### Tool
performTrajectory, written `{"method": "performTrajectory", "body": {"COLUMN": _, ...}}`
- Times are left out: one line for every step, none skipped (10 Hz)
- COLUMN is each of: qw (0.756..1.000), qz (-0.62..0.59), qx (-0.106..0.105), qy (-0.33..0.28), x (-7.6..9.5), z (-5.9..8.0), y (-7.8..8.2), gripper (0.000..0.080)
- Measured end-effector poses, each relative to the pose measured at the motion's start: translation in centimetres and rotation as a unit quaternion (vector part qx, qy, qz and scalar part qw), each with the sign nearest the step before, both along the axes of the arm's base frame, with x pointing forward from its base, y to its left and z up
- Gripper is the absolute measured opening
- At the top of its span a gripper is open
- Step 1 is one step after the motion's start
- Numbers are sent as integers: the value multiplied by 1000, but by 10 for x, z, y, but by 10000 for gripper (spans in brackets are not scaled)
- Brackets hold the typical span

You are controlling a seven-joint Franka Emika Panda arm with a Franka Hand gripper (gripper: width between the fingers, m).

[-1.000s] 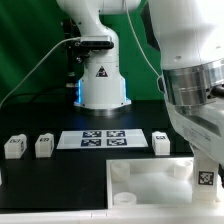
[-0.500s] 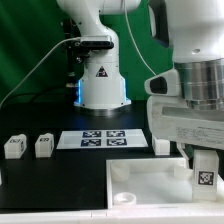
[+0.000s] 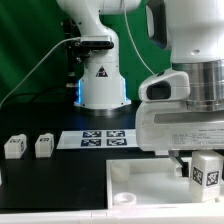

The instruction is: Assemble one leg

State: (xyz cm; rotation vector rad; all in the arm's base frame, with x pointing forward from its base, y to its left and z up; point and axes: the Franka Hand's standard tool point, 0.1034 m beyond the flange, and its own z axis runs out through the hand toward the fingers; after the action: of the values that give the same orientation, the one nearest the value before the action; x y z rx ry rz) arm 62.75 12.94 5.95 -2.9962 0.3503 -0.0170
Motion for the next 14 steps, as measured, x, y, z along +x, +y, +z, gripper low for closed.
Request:
{"method": "performTrajectory", "body": {"qw": 998, "qz": 60, "qx": -6, "qy": -11, "x": 2, "z": 1, "y": -1, "gripper": 649}}
{"method": "performTrajectory", "body": {"qw": 993, "qz": 113, "qx": -10, "qy": -19, "x": 2, "z": 2, "y": -2, "gripper": 649}}
{"method": "performTrajectory", "body": {"qw": 989, "qz": 147, "qx": -13, "qy": -23, "x": 3, "z": 3, "y": -3, "gripper": 649}}
{"method": "performTrajectory", "body": {"qw": 989, "qz": 148, "qx": -13, "qy": -24, "x": 4, "z": 4, "y": -3, "gripper": 649}}
{"method": "performTrajectory", "body": {"qw": 990, "qz": 136, "qx": -12, "qy": -22, "x": 3, "z": 3, "y": -3, "gripper": 649}}
{"method": "performTrajectory", "body": {"qw": 992, "qz": 126, "qx": -12, "qy": -21, "x": 3, "z": 3, "y": -3, "gripper": 553}}
{"method": "performTrajectory", "body": {"qw": 992, "qz": 127, "qx": -13, "qy": -21, "x": 3, "z": 2, "y": -4, "gripper": 417}}
{"method": "performTrajectory", "body": {"qw": 993, "qz": 118, "qx": -15, "qy": -20, "x": 4, "z": 2, "y": -9, "gripper": 417}}
{"method": "performTrajectory", "body": {"qw": 999, "qz": 50, "qx": -13, "qy": -12, "x": 4, "z": 1, "y": -10, "gripper": 293}}
{"method": "performTrajectory", "body": {"qw": 1000, "qz": 22, "qx": -13, "qy": -9, "x": 4, "z": 1, "y": -10, "gripper": 293}}
{"method": "performTrajectory", "body": {"qw": 999, "qz": -45, "qx": -9, "qy": -1, "x": 4, "z": 1, "y": -11, "gripper": 293}}
{"method": "performTrajectory", "body": {"qw": 994, "qz": -111, "qx": -5, "qy": 7, "x": 6, "z": 1, "y": -12, "gripper": 293}}
{"method": "performTrajectory", "body": {"qw": 987, "qz": -158, "qx": 2, "qy": 13, "x": 8, "z": 0, "y": -13, "gripper": 293}}
{"method": "performTrajectory", "body": {"qw": 970, "qz": -242, "qx": 9, "qy": 26, "x": 7, "z": 0, "y": -14, "gripper": 293}}
